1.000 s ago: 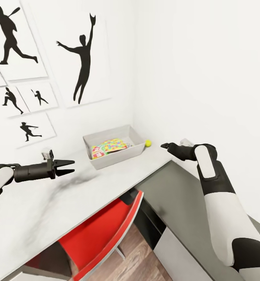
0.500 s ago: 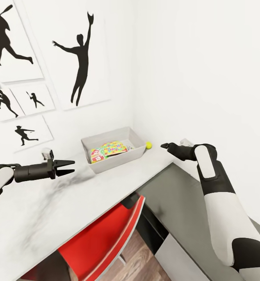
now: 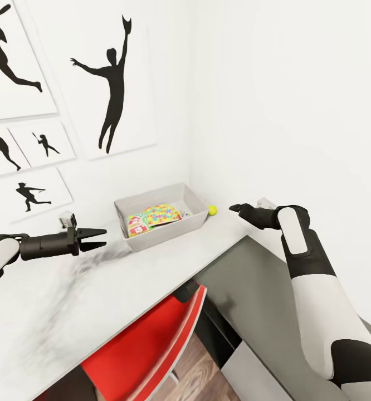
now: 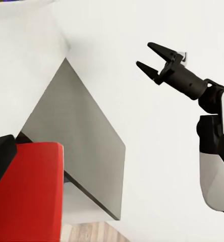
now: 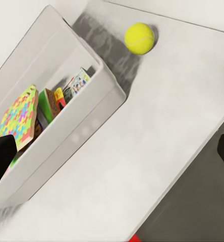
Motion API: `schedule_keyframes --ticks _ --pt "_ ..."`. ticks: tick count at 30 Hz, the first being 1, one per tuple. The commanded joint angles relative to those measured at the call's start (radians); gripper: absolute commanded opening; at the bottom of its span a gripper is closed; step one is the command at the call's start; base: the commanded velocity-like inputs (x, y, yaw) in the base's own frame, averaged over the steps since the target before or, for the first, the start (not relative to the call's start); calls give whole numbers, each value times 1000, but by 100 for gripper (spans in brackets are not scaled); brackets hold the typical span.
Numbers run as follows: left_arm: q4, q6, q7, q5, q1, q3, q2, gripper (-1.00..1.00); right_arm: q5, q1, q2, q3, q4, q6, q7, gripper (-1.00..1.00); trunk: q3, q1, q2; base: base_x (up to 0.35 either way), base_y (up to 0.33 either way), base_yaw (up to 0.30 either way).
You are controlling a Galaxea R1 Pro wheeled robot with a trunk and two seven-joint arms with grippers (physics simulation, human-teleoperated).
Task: Put all the toys in the child's room - the three board games (two on the bed and one on the table), the two jigsaw puzzles on the table, and the tennis ball on the table - inside the toy box on the table in the child's room.
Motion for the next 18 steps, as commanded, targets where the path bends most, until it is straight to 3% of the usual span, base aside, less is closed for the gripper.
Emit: schedule_keyframes --ticks 1,18 --pt "1 2 -5 -1 -2 -2 2 100 -11 -1 0 0 -1 3 -10 100 -2 1 -2 68 18 0" --pt "1 2 -5 1 -2 -1 2 100 -11 -1 0 0 -2 3 -9 100 -2 1 -2 84 68 0"
